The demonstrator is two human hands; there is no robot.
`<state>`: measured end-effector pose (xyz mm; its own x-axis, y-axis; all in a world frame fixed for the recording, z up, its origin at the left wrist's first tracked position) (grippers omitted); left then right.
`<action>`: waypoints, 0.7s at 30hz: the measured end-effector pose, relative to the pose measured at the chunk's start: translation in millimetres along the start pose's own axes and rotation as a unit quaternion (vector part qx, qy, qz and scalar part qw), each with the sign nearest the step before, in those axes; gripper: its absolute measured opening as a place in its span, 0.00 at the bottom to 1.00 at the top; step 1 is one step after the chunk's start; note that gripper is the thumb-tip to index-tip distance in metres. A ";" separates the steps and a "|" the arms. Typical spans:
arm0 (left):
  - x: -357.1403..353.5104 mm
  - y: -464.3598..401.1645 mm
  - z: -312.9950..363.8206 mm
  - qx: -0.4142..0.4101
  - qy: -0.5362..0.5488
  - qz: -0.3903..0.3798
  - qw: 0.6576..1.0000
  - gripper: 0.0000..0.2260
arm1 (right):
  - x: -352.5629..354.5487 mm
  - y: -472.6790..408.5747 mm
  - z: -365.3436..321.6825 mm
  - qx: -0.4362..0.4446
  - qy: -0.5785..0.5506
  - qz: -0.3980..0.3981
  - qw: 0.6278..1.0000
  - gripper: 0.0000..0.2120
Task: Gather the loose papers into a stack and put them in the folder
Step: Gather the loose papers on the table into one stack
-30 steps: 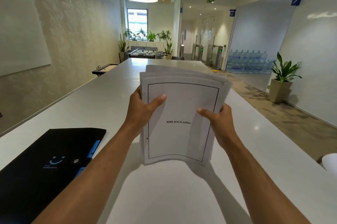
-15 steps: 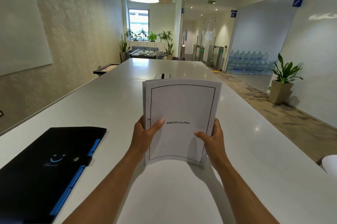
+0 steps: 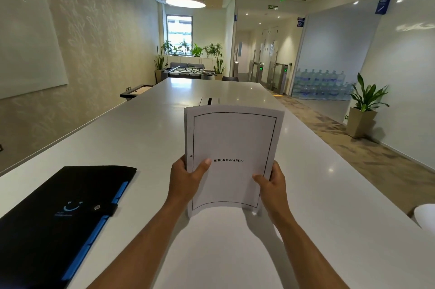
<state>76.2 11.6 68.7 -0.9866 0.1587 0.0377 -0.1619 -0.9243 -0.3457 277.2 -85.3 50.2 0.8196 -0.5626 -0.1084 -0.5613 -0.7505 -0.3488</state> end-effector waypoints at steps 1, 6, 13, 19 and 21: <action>1.9 -1.7 0.5 -0.008 -0.010 0.004 1.000 0.05 | 1.7 0.0 -0.2 0.000 0.001 0.004 1.000 0.19; -4.1 3.7 -8.4 0.024 0.005 -0.006 1.000 0.09 | -5.0 7.6 5.6 0.000 0.020 0.003 1.000 0.17; -4.2 -1.9 11.4 -0.011 0.022 0.029 0.999 0.10 | -7.2 2.1 -7.0 0.041 0.047 0.017 0.998 0.14; -14.4 20.3 -41.9 0.096 0.049 -0.018 0.994 0.15 | -5.0 25.4 34.6 -0.047 0.002 0.042 0.998 0.18; -21.4 29.0 -54.4 0.122 0.090 -0.024 0.988 0.16 | -8.1 34.4 48.1 -0.083 -0.036 0.051 0.995 0.20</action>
<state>93.7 0.2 6.9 -0.9616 0.2439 -0.1255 -0.2308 -0.9667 -0.1105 256.8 -89.9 -5.7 0.7605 -0.6165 -0.2037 -0.6479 -0.7413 -0.1752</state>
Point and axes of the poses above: each hand's wrist, its own y-axis away from the middle knuckle, its own x-axis out of the back of the hand, z = x × y, the point moved 3 cm from there along -y, towards the middle knuckle, and after that the axes turned 6 degrees about -y, right-handed, at the moved point
